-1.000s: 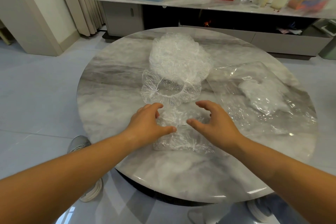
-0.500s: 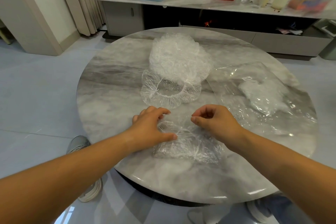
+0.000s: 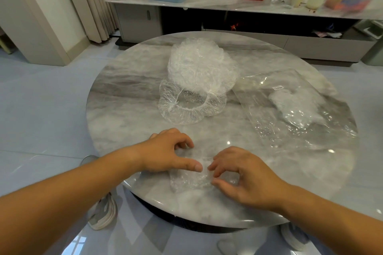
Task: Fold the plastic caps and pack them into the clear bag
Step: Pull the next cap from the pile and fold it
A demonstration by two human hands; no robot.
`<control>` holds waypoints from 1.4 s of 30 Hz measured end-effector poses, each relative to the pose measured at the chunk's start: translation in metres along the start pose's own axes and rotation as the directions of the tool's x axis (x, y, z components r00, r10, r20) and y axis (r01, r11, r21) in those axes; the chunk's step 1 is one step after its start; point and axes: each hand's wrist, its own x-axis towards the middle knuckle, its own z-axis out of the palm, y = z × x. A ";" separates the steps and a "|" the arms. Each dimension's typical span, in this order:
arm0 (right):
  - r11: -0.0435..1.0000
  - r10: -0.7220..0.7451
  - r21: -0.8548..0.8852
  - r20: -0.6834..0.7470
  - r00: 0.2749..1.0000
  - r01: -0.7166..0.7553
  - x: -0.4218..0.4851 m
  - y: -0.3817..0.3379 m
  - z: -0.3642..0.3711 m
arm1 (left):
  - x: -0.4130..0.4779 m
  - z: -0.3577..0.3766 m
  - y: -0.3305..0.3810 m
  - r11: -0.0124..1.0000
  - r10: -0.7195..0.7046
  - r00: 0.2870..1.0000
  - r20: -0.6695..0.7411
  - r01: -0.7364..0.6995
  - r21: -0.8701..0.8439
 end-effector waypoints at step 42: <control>0.955 0.075 -0.296 0.331 0.941 0.028 -0.007 -0.023 0.003 | -0.012 0.013 0.029 0.552 -0.231 0.966 0.115 0.227 -0.803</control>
